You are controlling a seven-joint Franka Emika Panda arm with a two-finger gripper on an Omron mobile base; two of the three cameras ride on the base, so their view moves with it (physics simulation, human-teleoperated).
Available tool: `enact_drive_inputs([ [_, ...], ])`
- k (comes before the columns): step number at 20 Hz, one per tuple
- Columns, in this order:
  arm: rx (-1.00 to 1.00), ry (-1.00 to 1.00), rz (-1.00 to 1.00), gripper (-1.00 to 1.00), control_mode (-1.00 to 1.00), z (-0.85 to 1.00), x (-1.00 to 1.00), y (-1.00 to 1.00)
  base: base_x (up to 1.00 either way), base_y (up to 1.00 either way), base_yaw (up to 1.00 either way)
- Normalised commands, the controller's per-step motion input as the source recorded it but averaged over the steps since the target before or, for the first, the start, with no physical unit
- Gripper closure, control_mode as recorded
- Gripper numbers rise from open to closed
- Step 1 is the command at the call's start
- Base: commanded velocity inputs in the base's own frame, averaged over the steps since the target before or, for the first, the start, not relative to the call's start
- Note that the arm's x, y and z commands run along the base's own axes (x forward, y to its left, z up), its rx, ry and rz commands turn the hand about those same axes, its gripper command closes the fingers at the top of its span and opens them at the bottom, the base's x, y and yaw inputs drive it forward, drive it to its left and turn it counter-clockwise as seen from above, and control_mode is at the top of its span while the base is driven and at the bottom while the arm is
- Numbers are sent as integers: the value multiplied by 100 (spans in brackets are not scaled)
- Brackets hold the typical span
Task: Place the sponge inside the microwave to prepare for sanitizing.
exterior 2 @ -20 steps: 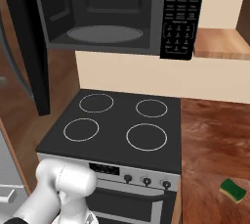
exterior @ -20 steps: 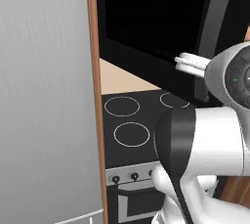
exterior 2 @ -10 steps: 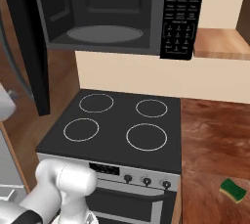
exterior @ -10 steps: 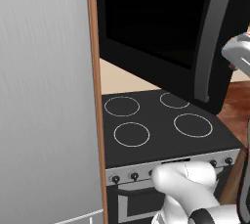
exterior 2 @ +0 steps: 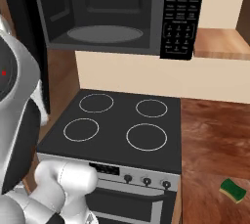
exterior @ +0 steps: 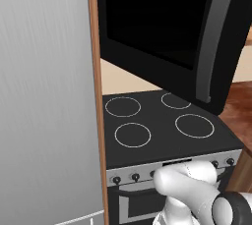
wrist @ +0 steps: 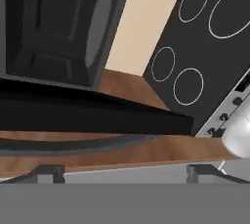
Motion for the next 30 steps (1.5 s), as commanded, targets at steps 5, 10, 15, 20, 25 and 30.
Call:
enact_drive_inputs([
  [5, 40, -16, 28, -100, -100, -14, 31, -18, 0, 0, 0],
  [10, 31, -7, 20, -100, -100, -21, 45, -13, 0, 0, 0],
  [15, 18, -1, 35, -100, -100, -23, 35, -5, 0, 0, 0],
  [20, 13, -1, 44, -100, -100, -6, 36, 0, 0, 0, 0],
  [25, 12, 0, 45, -100, -100, 0, 41, 0, 0, 0, 0],
  [30, 3, -14, 44, -100, -100, -8, 30, 0, 0, 0, 0],
])
